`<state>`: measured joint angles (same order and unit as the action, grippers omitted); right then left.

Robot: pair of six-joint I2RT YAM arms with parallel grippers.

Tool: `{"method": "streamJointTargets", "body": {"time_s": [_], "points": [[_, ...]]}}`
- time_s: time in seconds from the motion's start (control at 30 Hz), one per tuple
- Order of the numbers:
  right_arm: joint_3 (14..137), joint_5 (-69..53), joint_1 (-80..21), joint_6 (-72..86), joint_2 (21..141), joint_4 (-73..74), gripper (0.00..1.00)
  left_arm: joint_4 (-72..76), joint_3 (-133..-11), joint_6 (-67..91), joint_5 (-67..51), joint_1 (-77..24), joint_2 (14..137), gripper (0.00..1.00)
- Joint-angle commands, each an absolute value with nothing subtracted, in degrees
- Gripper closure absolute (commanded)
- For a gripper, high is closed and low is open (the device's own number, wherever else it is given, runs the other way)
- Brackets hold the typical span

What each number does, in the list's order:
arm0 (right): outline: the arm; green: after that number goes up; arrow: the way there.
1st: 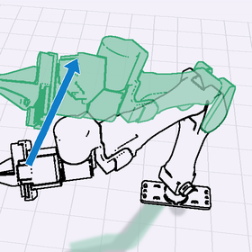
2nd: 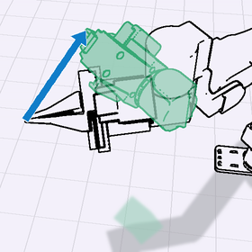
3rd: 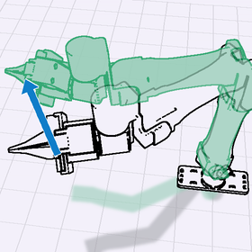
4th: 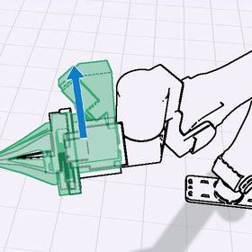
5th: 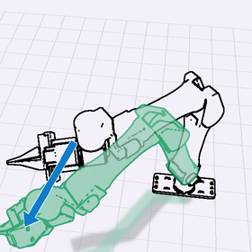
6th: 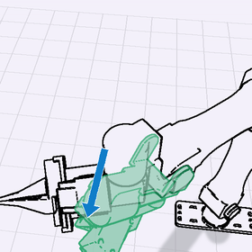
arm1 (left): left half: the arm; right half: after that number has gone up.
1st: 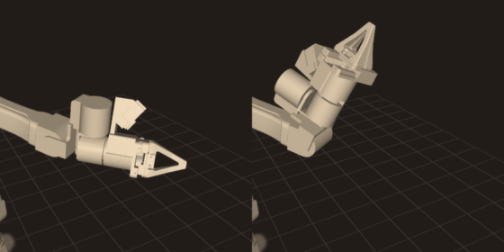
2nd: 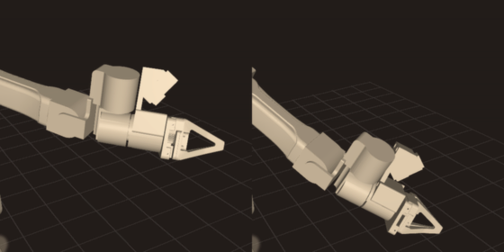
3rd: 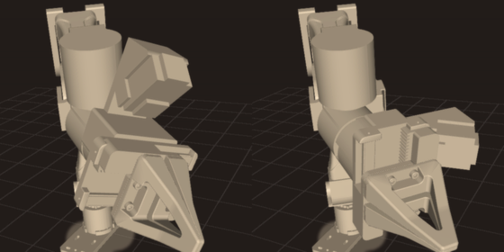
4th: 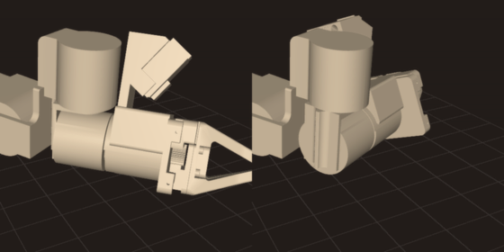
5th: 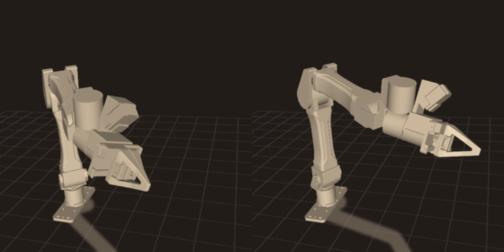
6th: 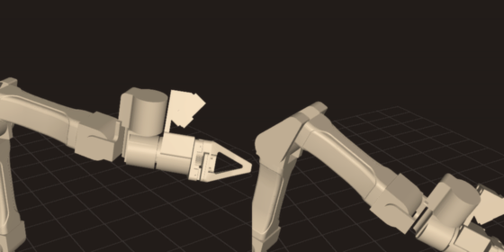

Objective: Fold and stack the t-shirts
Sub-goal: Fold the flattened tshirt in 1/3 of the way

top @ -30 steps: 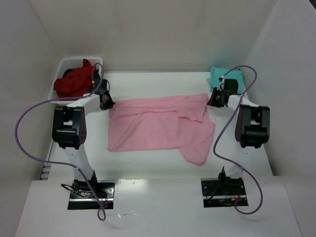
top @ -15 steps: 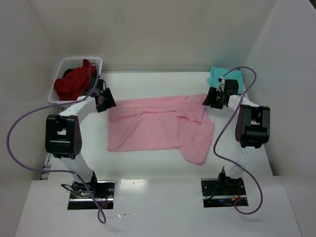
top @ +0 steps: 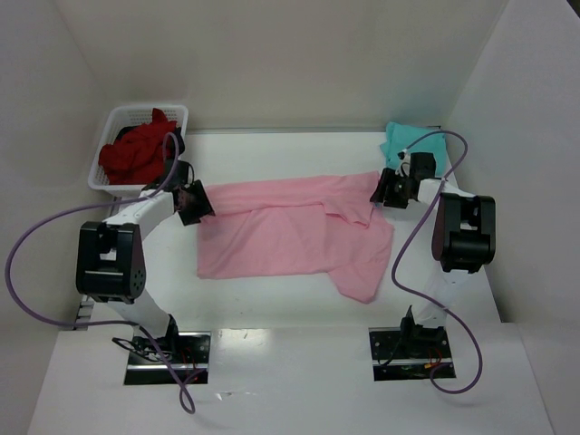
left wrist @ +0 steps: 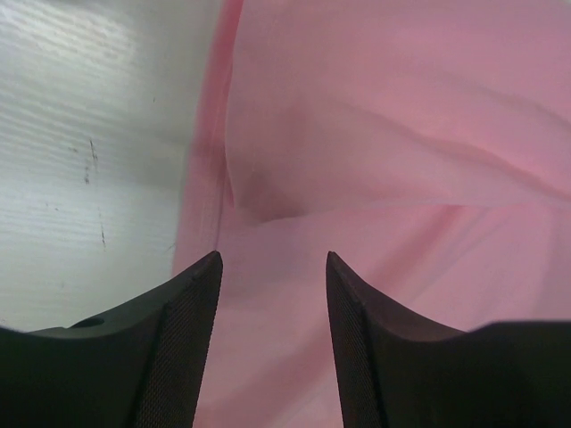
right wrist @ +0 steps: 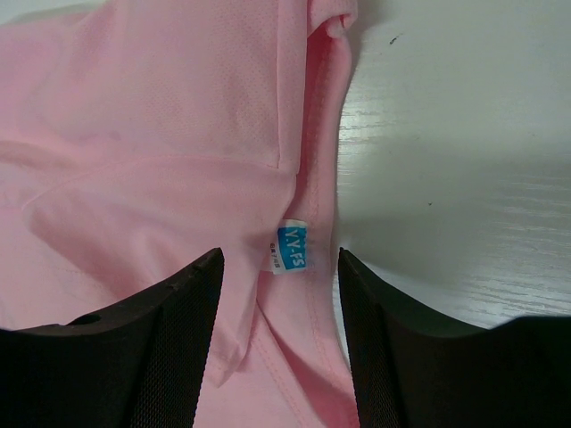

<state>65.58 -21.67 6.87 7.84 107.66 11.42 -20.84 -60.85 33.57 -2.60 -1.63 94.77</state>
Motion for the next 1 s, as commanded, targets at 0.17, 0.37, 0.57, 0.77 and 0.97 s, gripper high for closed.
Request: {"method": "streamJointTargets", "body": {"time_s": [0.17, 0.37, 0.57, 0.77, 0.97], "points": [[65.13, -22.67, 5.54, 7.91, 105.82, 11.51, 0.42, -16.27, -58.98, 39.56, -6.52, -1.32, 98.1, 0.43], [65.13, -22.68, 5.54, 7.91, 106.34, 11.51, 0.42, -13.88, -56.87, 43.05, -3.1, -1.32, 98.26, 0.43], [65.13, -22.68, 5.54, 7.91, 106.87, 11.51, 0.43, -13.59, -56.34, 44.91, 0.48, -1.32, 98.26, 0.48], [65.13, -22.68, 5.54, 7.91, 106.88, 11.51, 0.43, -11.51, -58.09, 44.91, 1.67, -1.32, 98.79, 0.54], [64.04, -22.64, 5.54, 9.13, 104.47, 12.09, 0.43, -10.34, -58.1, 44.91, 2.9, -1.32, 99.84, 0.61]]}}
